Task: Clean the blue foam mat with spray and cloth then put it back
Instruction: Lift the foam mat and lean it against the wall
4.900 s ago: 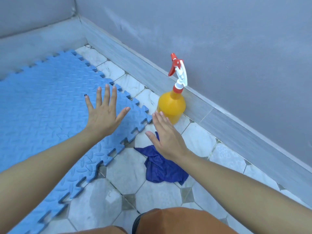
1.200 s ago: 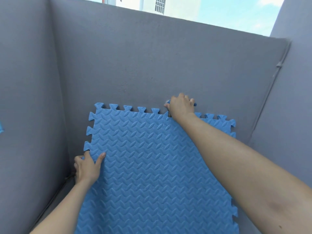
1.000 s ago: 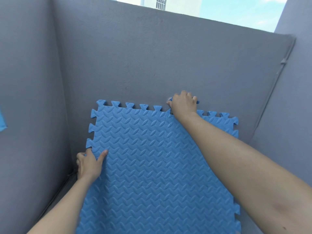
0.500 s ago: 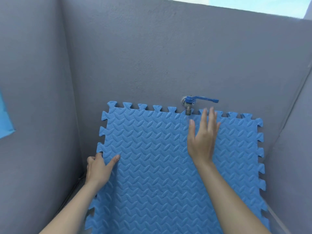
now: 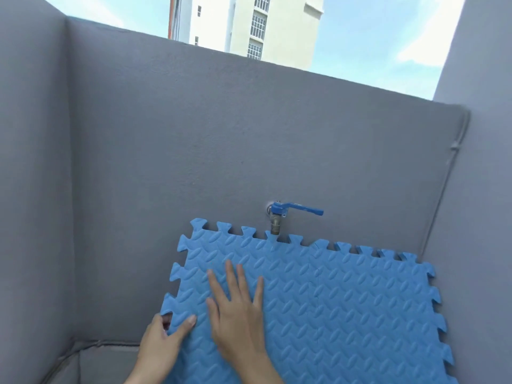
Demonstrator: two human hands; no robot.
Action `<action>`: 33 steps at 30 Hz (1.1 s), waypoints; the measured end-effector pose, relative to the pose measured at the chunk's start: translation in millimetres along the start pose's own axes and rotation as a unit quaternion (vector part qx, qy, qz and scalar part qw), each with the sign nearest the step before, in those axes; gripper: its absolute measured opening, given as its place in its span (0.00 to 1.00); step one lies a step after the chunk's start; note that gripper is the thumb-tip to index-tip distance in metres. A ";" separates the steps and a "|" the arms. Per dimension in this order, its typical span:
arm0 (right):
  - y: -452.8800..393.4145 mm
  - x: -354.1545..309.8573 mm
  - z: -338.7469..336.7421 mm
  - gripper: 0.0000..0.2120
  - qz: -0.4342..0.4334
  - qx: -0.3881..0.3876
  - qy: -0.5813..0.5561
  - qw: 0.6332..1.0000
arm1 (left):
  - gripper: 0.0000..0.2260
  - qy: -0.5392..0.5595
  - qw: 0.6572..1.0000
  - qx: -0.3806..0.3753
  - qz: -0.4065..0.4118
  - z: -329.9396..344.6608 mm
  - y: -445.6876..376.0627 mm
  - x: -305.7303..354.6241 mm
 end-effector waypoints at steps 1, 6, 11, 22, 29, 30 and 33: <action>3.5 31.9 -2.7 0.26 0.022 -0.005 0.006 1.000 | 0.20 0.003 1.000 0.002 0.000 0.6 1.6 1.1; 57.7 205.5 -23.2 0.32 0.266 -0.044 -0.028 0.963 | 0.28 -0.017 0.998 0.050 0.023 -35.0 11.9 17.0; 88.7 196.5 -9.6 0.32 0.288 -0.078 -0.070 0.952 | 0.33 -0.034 0.996 0.087 -0.016 -90.5 32.2 2.1; 26.4 -88.2 27.9 0.24 -0.178 -0.108 0.065 0.976 | 0.41 -0.079 0.987 0.108 -0.091 -162.1 5.2 -91.2; 8.7 127.2 -14.0 0.30 0.090 -0.076 0.036 0.992 | 0.38 -0.051 0.988 0.120 -0.078 -142.8 25.0 -52.2; 31.6 154.5 -15.5 0.30 0.131 -0.070 0.023 0.989 | 0.34 -0.048 0.989 0.122 -0.074 -137.5 30.5 -41.6; 131.8 186.9 9.5 0.30 0.146 -0.118 0.027 0.982 | 0.28 -0.047 0.983 0.166 -0.068 -130.8 36.2 -22.2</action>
Point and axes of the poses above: each hand's wrist, its own y-axis away from the middle knuckle, its own z-axis out of the palm, x = y × z, the point moved 7 cm from there along -y, towards the middle knuckle, and after that the axes turned 13 degrees about -x, right-handed, at the moved point
